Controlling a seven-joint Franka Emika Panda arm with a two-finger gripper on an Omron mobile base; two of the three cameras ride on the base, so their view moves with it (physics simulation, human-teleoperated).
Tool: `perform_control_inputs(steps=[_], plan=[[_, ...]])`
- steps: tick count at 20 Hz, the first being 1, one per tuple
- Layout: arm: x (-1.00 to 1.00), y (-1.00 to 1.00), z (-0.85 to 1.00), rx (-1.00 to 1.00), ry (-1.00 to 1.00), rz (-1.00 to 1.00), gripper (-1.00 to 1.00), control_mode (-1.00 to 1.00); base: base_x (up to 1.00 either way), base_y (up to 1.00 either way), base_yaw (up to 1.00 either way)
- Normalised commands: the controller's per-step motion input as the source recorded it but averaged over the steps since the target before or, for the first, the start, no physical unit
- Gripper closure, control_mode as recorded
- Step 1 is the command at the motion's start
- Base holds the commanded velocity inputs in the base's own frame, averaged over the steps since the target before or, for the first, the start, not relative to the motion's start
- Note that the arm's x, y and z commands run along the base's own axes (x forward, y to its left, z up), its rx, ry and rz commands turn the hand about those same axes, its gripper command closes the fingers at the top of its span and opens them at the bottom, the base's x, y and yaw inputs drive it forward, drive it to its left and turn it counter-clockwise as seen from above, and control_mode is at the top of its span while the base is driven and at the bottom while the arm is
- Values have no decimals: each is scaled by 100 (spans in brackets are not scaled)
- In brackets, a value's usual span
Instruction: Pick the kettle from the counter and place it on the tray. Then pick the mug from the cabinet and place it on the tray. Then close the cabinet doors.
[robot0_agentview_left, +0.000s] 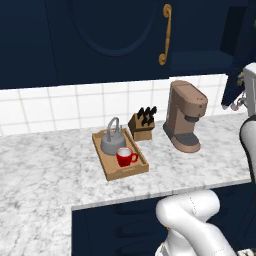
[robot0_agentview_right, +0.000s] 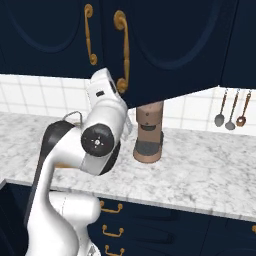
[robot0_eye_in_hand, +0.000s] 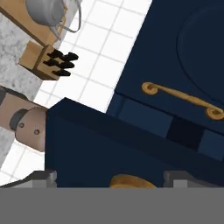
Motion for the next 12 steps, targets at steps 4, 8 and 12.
perform_control_inputs(steps=[4,8,12], plan=[[95,46,-4,-10,3,14,-100,-100,0,0,0],[100,32,-7,-4,15,3,-100,-100,0,0,0],[100,23,-11,-6,10,0,-100,-100,0,0,0]])
